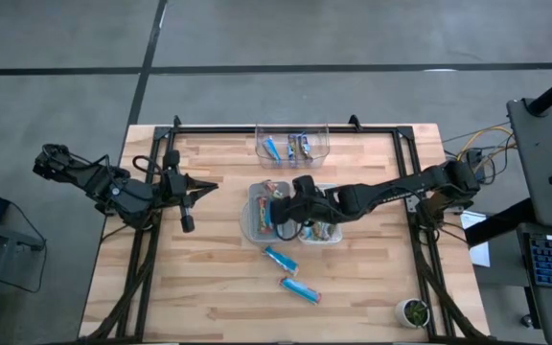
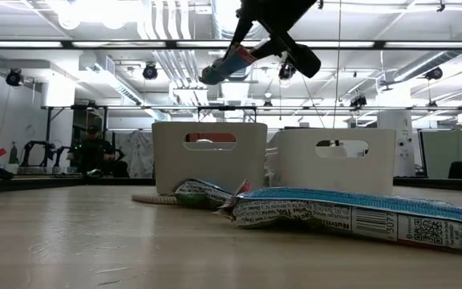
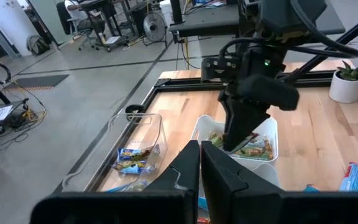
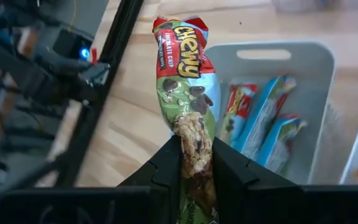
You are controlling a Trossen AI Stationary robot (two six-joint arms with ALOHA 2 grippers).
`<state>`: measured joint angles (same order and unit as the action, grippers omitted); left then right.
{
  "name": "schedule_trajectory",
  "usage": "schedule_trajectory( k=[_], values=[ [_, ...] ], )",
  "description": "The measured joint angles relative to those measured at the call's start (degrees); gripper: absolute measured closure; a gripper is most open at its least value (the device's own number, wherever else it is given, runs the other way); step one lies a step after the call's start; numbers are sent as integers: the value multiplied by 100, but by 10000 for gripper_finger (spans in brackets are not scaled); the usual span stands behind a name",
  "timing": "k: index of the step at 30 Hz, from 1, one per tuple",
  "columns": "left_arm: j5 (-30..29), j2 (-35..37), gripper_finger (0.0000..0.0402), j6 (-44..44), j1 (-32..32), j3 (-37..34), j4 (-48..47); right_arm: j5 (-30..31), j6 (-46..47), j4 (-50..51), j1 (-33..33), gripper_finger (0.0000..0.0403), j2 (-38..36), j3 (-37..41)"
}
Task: Pick and place Granola Bars by type
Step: Put the red granola bar into the gray bin, then put the orange granola bar into the white bin
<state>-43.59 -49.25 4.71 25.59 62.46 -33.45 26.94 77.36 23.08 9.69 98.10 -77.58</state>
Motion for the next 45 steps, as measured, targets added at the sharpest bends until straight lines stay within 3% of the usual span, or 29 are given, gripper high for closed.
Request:
schedule_trajectory(
  k=[16, 23, 36, 45],
  values=[
    [0, 0, 402, 7, -1, 0, 0, 242, 2033, -728, 1, 344, 0, 69],
    [0, 0, 402, 31, 0, 0, -1, 307, 2125, -873, 4, 339, 58, 220],
    [0, 0, 402, 50, -1, 0, -2, -261, 2621, -1779, 2, 204, 957, 237],
    [0, 0, 402, 144, 1, 0, -2, -345, 2157, -1771, 4, 162, 973, 249]
  ],
)
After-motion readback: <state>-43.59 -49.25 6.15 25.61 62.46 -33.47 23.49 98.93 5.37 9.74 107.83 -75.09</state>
